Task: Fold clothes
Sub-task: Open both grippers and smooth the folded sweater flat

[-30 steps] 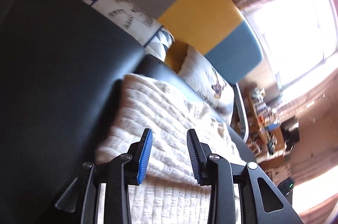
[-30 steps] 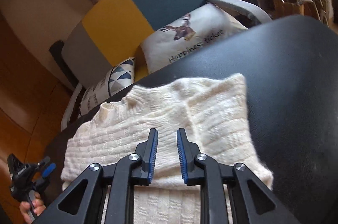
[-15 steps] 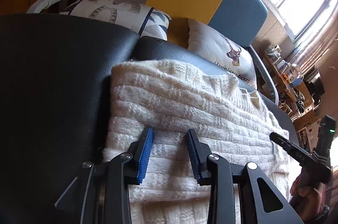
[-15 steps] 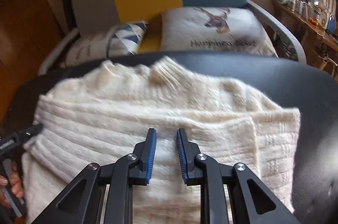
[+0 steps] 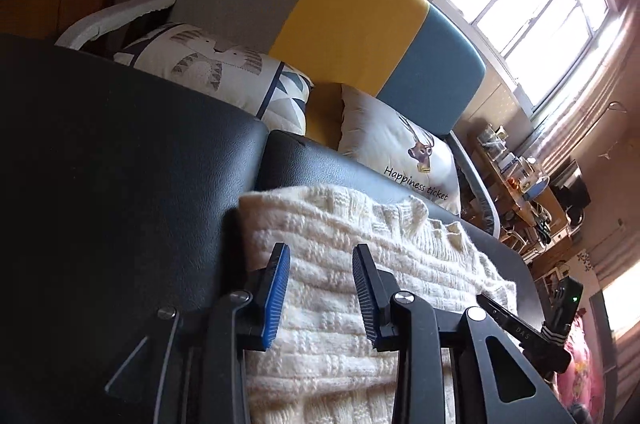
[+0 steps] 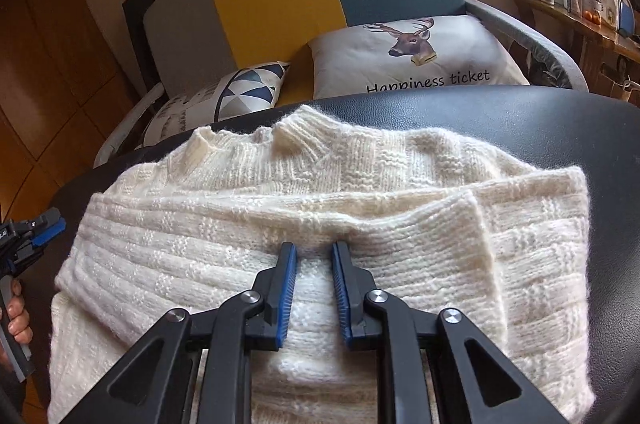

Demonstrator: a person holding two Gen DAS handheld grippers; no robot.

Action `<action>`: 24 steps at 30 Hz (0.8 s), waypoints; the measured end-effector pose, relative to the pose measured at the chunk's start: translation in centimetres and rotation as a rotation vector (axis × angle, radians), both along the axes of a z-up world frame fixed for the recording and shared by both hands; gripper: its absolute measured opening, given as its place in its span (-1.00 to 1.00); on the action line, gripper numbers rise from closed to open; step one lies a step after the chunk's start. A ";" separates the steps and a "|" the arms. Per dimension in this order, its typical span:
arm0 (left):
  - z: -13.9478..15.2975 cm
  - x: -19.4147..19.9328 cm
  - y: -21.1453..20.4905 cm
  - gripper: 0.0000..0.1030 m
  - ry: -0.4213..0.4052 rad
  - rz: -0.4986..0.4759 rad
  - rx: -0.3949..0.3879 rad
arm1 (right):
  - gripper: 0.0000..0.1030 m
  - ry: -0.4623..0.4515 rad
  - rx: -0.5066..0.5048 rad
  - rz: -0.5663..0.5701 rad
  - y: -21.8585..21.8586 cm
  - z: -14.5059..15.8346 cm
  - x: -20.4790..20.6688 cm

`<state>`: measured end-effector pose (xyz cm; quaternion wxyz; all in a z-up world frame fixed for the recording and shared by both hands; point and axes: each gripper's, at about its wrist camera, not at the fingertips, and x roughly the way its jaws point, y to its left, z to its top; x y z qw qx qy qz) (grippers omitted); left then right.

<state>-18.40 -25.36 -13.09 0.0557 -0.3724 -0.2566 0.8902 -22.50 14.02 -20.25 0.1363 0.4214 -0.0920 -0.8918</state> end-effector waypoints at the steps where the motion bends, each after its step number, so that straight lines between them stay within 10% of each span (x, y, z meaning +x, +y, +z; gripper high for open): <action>1: 0.0 -0.7 0.1 -0.35 -0.006 -0.016 -0.004 | -0.67 0.000 0.000 0.001 0.0 0.0 0.0; 17: -3.9 -5.5 1.8 -0.41 -0.126 -0.023 -0.146 | -0.67 0.002 0.006 0.002 -0.1 -0.1 0.0; 24: 0.0 1.0 -0.1 -0.19 -0.057 0.056 0.007 | -0.57 -0.036 -0.129 -0.025 2.2 1.9 1.2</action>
